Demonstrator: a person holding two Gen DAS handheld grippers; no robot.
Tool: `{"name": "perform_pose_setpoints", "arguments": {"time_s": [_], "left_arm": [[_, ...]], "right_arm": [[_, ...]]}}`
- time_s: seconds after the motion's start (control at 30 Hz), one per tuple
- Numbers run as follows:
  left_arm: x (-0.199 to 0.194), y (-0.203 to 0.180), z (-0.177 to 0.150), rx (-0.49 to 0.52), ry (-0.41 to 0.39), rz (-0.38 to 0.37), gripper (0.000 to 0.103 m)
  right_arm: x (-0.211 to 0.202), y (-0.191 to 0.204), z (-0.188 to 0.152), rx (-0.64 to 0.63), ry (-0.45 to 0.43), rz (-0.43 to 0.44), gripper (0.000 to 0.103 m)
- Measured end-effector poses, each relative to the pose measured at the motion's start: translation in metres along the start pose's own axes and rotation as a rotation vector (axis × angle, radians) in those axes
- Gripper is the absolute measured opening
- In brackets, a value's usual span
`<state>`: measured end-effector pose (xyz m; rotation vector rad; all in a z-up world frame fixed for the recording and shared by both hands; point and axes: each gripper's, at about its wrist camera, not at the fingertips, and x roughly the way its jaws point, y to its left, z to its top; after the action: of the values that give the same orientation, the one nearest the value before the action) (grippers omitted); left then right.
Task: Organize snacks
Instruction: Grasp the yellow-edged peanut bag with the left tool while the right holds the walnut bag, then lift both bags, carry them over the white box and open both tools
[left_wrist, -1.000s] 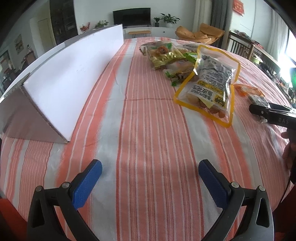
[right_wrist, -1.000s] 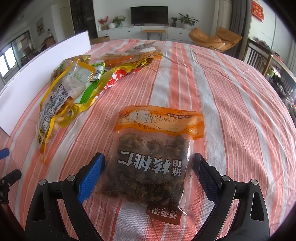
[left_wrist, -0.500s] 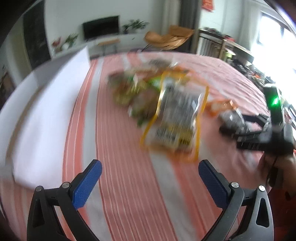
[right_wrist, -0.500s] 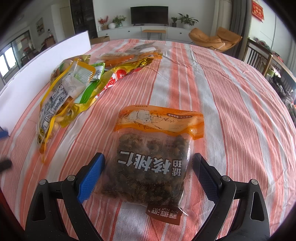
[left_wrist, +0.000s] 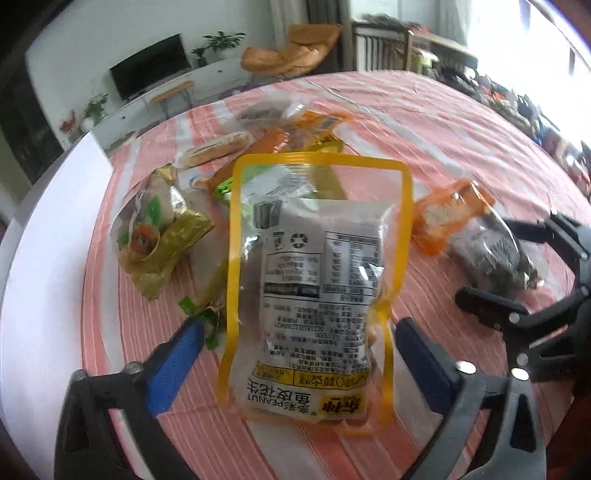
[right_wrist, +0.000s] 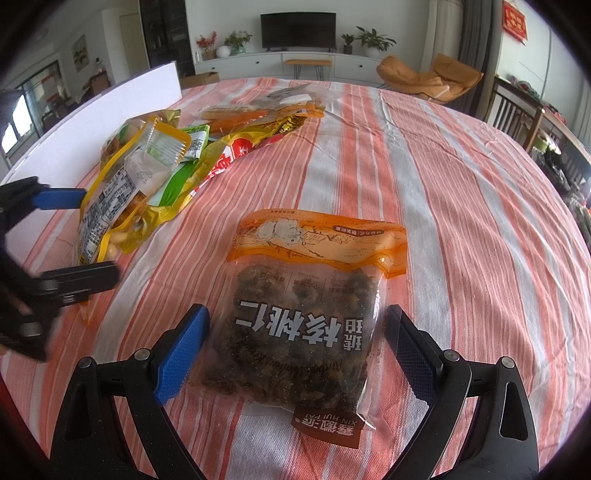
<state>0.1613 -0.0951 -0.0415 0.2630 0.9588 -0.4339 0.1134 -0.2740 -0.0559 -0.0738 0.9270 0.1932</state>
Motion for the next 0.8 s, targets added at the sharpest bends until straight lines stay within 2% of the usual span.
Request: {"name": "perform_pose_setpoints", "arguments": {"time_s": [0.03,0.07,0.1,0.23,0.37,0.4,0.5,0.63,0.67,0.8], "left_arm": [[-0.001,0.004,-0.003,-0.038,0.002,-0.041,0.075],[-0.006,0.007,-0.009,-0.074,-0.012,-0.062,0.074],[-0.016,0.008,-0.016,-0.091,-0.025,-0.045,0.067],[-0.047,0.016,-0.054,-0.19,0.032,-0.022,0.067],[-0.063,0.024,-0.085,-0.234,0.076,0.018,0.078],[-0.063,0.026,-0.087,-0.224,0.077,0.024,0.085],[-0.056,0.031,-0.084,-0.191,0.08,0.063,0.093],[-0.043,0.036,-0.08,-0.169,0.105,0.054,0.103],[-0.044,0.037,-0.081,-0.173,0.11,0.046,0.103],[-0.047,0.044,-0.082,-0.226,0.127,0.042,0.103]], "right_arm": [[0.0,0.0,0.0,0.0,0.0,0.0,0.097],[0.0,0.0,0.0,0.0,0.0,0.0,0.097],[0.0,0.0,0.0,0.0,0.0,0.0,0.097],[0.0,0.0,0.0,0.0,0.0,0.0,0.097],[0.0,-0.001,0.0,0.001,-0.001,0.001,0.097],[0.0,-0.001,0.0,0.001,-0.001,0.001,0.097],[0.0,0.0,0.0,0.0,0.0,0.0,0.097],[0.001,-0.001,0.001,-0.009,0.016,0.001,0.097],[0.002,-0.002,0.005,-0.016,0.053,0.009,0.097],[0.017,-0.001,0.034,-0.013,0.336,0.005,0.096]]}}
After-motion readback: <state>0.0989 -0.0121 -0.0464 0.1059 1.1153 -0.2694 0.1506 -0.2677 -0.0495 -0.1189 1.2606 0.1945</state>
